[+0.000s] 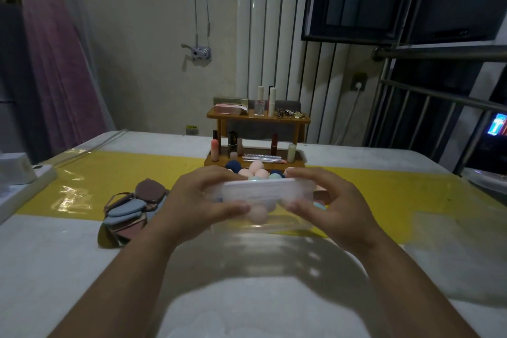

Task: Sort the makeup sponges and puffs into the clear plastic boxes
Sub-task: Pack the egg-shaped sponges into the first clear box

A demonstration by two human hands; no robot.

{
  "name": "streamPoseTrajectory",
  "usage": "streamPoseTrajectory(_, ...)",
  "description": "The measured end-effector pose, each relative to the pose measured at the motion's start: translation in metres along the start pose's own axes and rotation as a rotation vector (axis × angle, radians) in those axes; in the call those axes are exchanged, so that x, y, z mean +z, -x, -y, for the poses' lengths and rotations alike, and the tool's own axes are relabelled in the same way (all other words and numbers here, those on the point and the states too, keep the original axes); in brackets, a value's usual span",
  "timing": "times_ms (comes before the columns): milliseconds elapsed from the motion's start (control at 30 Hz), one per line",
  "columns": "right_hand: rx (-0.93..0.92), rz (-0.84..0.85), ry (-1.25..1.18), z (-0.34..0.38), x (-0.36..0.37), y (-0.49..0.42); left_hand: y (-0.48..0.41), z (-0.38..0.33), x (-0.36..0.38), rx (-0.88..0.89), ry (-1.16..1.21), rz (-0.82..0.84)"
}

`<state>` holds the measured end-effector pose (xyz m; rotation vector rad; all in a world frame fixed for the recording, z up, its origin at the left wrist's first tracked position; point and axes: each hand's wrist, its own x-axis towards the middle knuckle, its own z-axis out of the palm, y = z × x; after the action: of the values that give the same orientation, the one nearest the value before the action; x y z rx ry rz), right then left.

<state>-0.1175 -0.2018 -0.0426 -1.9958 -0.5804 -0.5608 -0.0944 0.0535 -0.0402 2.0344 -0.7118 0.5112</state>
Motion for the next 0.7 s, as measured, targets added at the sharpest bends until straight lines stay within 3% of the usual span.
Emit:
streamPoseTrajectory(100, -0.079, -0.055, 0.084, -0.001, 0.001, -0.001, 0.0, 0.002, 0.006, 0.036, -0.099, -0.121)
streamPoseTrajectory(467, -0.445, -0.226, 0.478, 0.0, 0.003, -0.002, 0.001, -0.011, 0.005, 0.317, -0.483, -0.17)
streamPoseTrajectory(700, -0.504, -0.234, 0.521, 0.006, 0.004, -0.001, 0.001, -0.005, 0.001, 0.497, -0.564, -0.28)
